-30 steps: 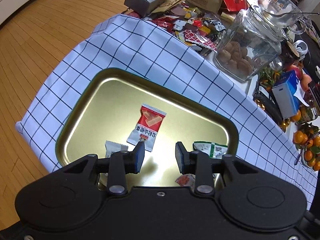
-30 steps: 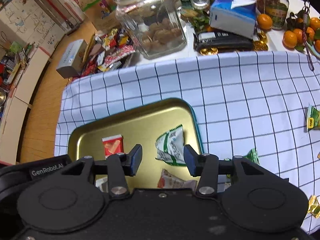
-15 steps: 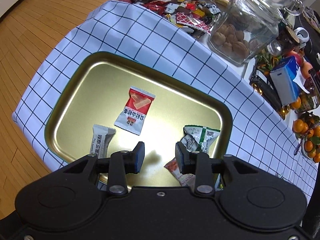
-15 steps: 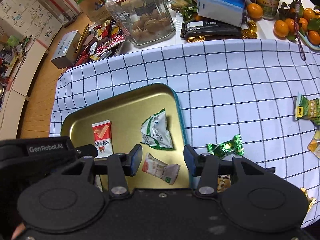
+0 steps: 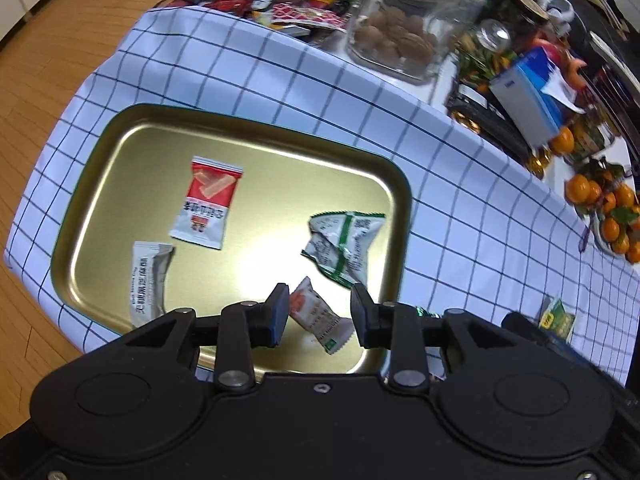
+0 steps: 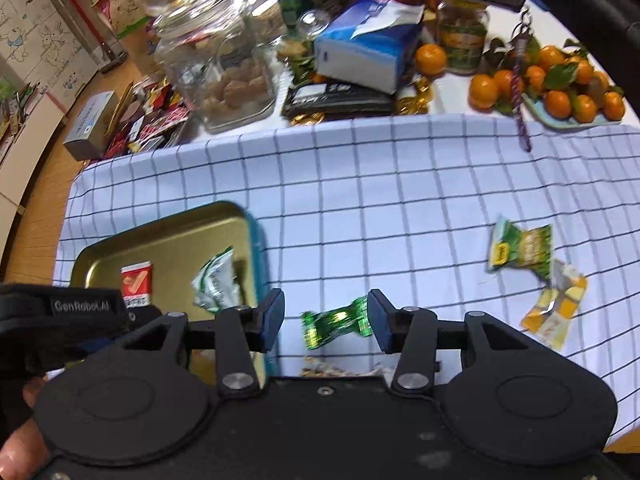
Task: Organize snacks
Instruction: 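Move the left tool to the brown heart-print packet while the right tool reaches the yellow-silver packet, then close the left tool on the brown heart-print packet while the right tool grasps the yellow-silver packet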
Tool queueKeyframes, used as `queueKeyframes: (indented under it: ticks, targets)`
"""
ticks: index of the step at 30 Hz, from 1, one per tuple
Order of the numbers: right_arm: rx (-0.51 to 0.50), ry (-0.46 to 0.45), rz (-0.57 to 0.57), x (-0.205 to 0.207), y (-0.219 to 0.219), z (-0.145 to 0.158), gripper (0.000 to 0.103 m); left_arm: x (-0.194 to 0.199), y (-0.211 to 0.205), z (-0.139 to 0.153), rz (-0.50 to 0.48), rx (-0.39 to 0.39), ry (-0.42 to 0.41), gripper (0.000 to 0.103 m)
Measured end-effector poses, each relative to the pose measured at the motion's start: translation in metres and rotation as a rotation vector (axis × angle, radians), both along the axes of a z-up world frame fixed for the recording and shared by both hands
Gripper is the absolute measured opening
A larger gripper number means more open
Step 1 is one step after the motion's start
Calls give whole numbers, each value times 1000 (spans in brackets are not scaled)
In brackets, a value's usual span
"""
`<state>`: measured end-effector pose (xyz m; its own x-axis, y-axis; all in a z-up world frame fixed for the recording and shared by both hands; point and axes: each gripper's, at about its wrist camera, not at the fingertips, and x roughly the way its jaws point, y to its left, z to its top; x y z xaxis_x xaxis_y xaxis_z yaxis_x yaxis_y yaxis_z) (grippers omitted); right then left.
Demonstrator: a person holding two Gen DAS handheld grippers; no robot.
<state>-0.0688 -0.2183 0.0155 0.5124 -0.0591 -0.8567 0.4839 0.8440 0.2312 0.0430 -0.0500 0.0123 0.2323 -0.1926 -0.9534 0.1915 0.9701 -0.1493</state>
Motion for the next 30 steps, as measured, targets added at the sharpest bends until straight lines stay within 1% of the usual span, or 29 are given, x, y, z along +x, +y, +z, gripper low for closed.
queueKeyframes:
  ticks: [3,6,14,18,21,26,28,30]
  targets:
    - [-3,-4,-13,-5,-12,-1,49,-6,-9,0,-34,-1,-4,41]
    - [30,4,-25,-11,-24,-4,49,-13,-18,-1,-74,-9,3,41]
    - [109,73,-81,-28,-56,-23,49,-34,-42,-9,-184,-10,40,41]
    - [140,76,-124,-43,-73,-27,49,-46,-53,-14,-238,-17,64,41]
    - [128,75,-151,-55,-85,-26,49,-54,-61,-17,-271,-7,69,41]
    - [66,87,-203,-79,-102,-24,48,-68,-73,-24,-332,19,68,41]
    - [69,93,-217,-91,-108,-26,48,-72,-76,-27,-351,26,71,41]
    - [96,108,-232,-103,-112,-29,48,-76,-77,-30,-368,26,84,41]
